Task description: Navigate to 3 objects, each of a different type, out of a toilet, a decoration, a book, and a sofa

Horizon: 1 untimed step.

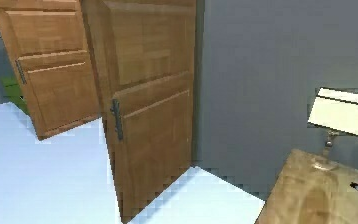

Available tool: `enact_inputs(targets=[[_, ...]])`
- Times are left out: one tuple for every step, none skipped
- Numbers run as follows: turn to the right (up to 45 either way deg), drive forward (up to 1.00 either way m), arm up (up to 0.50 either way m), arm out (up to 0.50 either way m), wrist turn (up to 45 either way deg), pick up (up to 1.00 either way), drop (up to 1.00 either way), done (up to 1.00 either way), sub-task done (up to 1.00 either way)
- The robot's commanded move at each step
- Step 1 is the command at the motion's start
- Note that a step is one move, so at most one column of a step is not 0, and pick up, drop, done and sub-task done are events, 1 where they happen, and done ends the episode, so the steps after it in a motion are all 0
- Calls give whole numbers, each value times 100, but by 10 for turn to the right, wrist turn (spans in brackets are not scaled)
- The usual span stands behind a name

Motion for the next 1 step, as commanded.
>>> enact_inputs(targets=[[-450, 0, 0, 0, 0, 0, 0, 0, 0]])
